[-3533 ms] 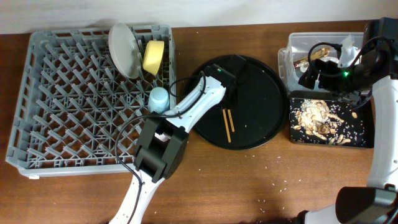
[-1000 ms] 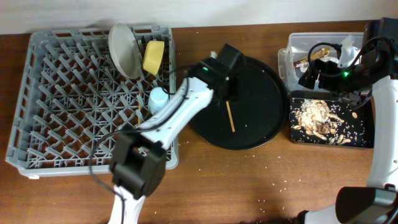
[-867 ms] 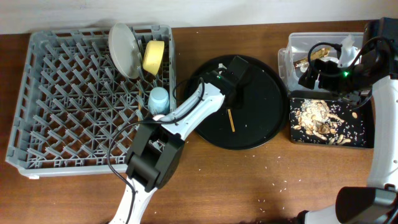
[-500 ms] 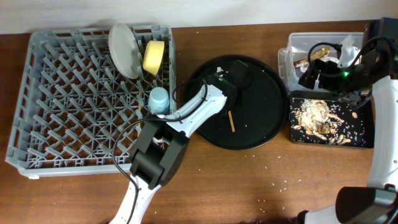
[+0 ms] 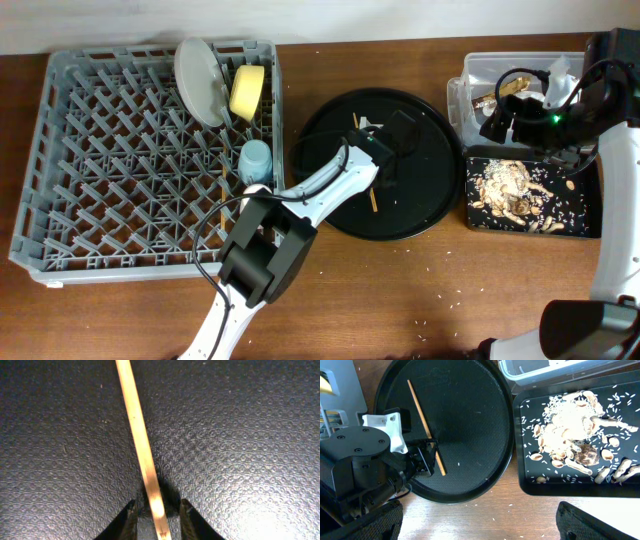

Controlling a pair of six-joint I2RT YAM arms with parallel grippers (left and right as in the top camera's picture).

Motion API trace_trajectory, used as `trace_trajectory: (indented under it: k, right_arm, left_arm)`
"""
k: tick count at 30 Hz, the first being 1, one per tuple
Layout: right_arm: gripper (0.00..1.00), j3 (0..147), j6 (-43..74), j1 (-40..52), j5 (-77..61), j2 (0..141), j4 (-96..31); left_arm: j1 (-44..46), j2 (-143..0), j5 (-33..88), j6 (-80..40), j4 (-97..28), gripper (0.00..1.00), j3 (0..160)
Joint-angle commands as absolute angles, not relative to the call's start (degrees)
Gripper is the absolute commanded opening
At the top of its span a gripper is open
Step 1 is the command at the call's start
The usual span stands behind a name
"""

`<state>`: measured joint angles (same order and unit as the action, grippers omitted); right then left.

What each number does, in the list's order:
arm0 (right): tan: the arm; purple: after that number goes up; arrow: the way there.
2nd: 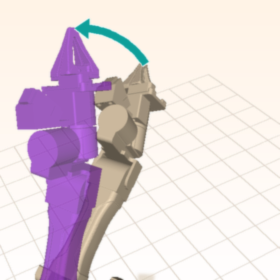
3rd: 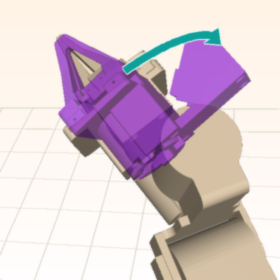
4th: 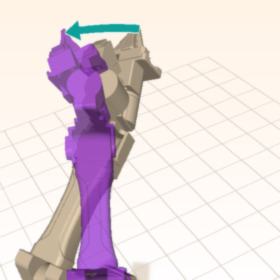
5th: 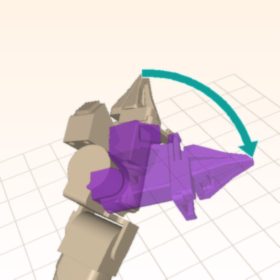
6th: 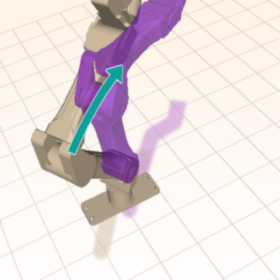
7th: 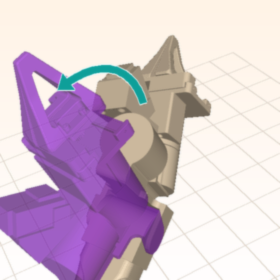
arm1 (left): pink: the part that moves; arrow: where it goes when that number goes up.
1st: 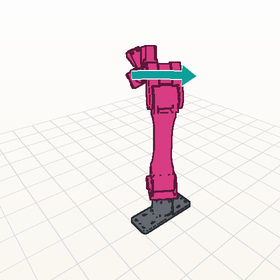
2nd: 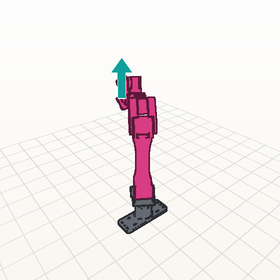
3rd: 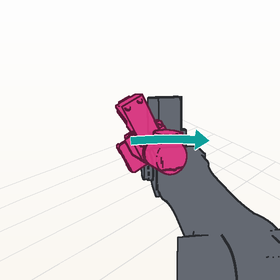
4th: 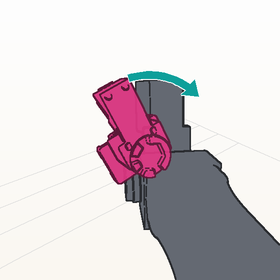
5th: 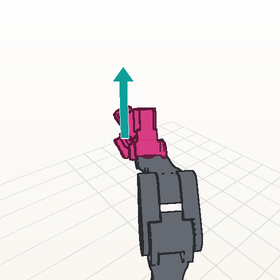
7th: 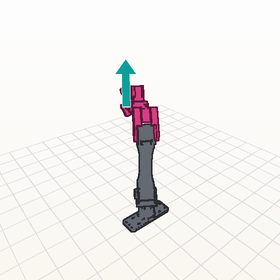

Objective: Sort waste into correct bins and load items into the dishwasher rack
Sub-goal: 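Grasp the second wooden chopstick on the black tray with the left gripper, then carry the second chopstick to the rack and insert it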

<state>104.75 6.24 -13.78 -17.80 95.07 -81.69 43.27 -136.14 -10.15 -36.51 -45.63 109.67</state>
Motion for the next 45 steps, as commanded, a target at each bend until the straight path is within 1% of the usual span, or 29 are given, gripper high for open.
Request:
trace_trajectory:
  k: [1, 2, 3, 4, 8, 10, 12, 14, 16, 17, 18, 21, 23, 24, 25, 27, 29, 30, 34, 38, 41, 43, 45]
  right_arm:
    - [0.99, 105.3, 6.4, -13.5, -17.3, 94.3, -81.7]
    - [0.99, 105.3, 6.4, -13.5, -17.3, 94.3, -81.7]
    - [0.98, 105.3, 6.4, -13.5, -17.3, 94.3, -81.7]
    - [0.99, 105.3, 6.4, -13.5, -17.3, 94.3, -81.7]
    - [0.99, 105.3, 6.4, -13.5, -17.3, 94.3, -81.7]
    - [0.98, 105.3, 6.4, -13.5, -17.3, 94.3, -81.7]
    - [0.98, 105.3, 6.4, -13.5, -17.3, 94.3, -81.7]
    - [0.99, 105.3, 6.4, -13.5, -17.3, 94.3, -81.7]
    - [0.99, 105.3, 6.4, -13.5, -17.3, 94.3, -81.7]
    - [0.99, 105.3, 6.4, -13.5, -17.3, 94.3, -81.7]
    - [0.98, 105.3, 6.4, -13.5, -17.3, 94.3, -81.7]
    - [0.99, 105.3, 6.4, -13.5, -17.3, 94.3, -81.7]
    - [0.99, 105.3, 6.4, -13.5, -17.3, 94.3, -81.7]
    - [0.99, 105.3, 6.4, -13.5, -17.3, 94.3, -81.7]
    - [0.98, 105.3, 6.4, -13.5, -17.3, 94.3, -81.7]
    - [0.98, 105.3, 6.4, -13.5, -17.3, 94.3, -81.7]
    - [0.98, 105.3, 6.4, -13.5, -17.3, 94.3, -81.7]
    - [0.98, 105.3, 6.4, -13.5, -17.3, 94.3, -81.7]
    - [0.98, 105.3, 6.4, -13.5, -17.3, 94.3, -81.7]
    - [0.98, 105.3, 6.4, -13.5, -17.3, 94.3, -81.7]
    - [0.98, 105.3, 6.4, -13.5, -17.3, 94.3, -81.7]
    - [0.98, 105.3, 6.4, -13.5, -17.3, 94.3, -81.7]
    - [0.98, 105.3, 6.4, -13.5, -17.3, 94.3, -81.7]
  left_arm:
    - [43.2, -137.9, -10.7, -36.3, -45.9, 0.18, 109.8]
    - [43.2, -138.0, -10.7, -36.3, -45.9, 0.14, 109.8]
    - [43.2, -138.0, -10.7, -36.2, -46.1, 0.04, 109.8]
    - [43.2, -138.0, -10.7, -36.2, -46.3, 0.01, 109.8]
    - [42.8, -138.0, -10.8, -34.6, -49.2, 0.01, 113.1]
    - [41.0, -137.6, -11.7, -28.5, -59.4, 0.01, 123.5]
    - [38.4, -137.3, -11.8, -26.1, -71.4, 0.01, 135.8]
    - [34.7, -137.2, -11.9, -23.8, -86.5, 0.0, 153.2]
    - [32.6, -137.2, -11.9, -22.8, -94.1, 0.0, 162.0]
    - [31.1, -137.2, -11.2, -21.7, -96.7, 0.0, 166.7]
    - [29.8, -136.3, -7.0, -18.7, -96.7, 0.0, 169.0]
    - [27.4, -131.4, -6.2, -14.5, -96.7, 0.0, 169.6]
    - [26.5, -128.2, -6.6, -12.6, -96.7, 0.0, 167.4]
    - [25.8, -124.3, -9.0, -12.5, -96.7, 0.0, 162.9]
    - [24.4, -118.4, -13.2, -13.0, -96.7, 0.01, 153.2]
    - [21.4, -112.2, -17.5, -16.1, -96.7, 0.01, 140.5]
    - [17.9, -109.4, -17.8, -18.3, -96.1, 0.0, 128.3]
    - [17.4, -109.5, -17.8, -18.4, -94.7, 0.0, 123.5]
    - [15.0, -109.5, -17.8, -18.8, -79.0, 0.0, 103.0]
    - [11.4, -109.5, -17.8, -19.3, -73.4, 0.0, 95.2]
    - [10.0, -109.5, -17.6, -12.0, -69.1, 0.0, 91.6]
    - [10.0, -109.5, -17.6, -11.0, -66.5, 0.01, 89.6]
    - [10.0, -109.5, -17.6, -11.0, -64.6, 0.37, 88.1]
